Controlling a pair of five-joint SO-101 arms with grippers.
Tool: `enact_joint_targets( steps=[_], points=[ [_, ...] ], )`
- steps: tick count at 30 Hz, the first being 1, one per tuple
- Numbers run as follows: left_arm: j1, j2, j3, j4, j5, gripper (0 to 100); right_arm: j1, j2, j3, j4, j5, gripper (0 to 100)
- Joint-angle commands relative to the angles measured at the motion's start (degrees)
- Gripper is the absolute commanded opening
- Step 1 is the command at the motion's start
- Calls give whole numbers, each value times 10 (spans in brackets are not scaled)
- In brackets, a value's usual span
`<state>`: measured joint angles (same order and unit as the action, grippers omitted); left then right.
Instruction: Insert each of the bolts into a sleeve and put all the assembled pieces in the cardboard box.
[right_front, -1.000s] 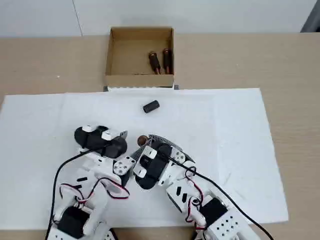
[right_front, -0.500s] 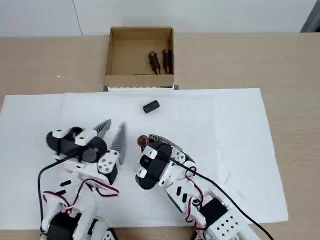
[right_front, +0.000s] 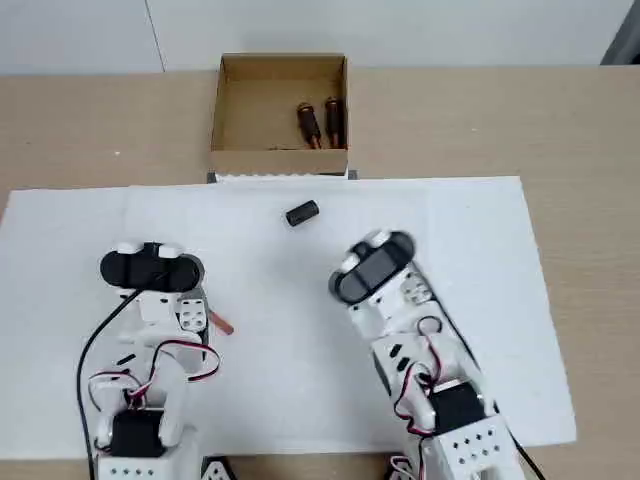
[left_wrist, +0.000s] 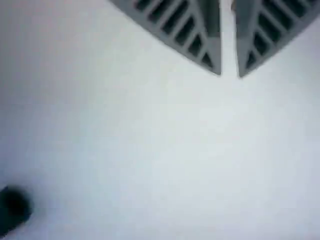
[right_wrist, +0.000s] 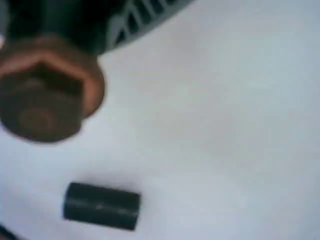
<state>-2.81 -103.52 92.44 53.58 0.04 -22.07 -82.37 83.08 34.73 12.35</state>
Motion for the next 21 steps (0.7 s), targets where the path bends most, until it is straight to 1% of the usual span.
enact_joint_targets(
  steps=[1, 3, 5, 10, 21],
  points=[
    [-6, -4, 26, -20, -1, 6, 11, 24, -120, 69, -32, 2],
    [-6, -4, 31, -20, -1, 6, 18, 69, -171, 89, -46, 2],
    [-6, -4, 32, -20, 1, 6, 34, 131, -222, 88, -61, 2],
    [-6, -4, 36, -21, 2, 6, 73, 327, -389, 84, -91, 2],
    [-7, -4, 36, -21, 2, 6, 72, 717, -765, 84, -96, 3]
  ],
)
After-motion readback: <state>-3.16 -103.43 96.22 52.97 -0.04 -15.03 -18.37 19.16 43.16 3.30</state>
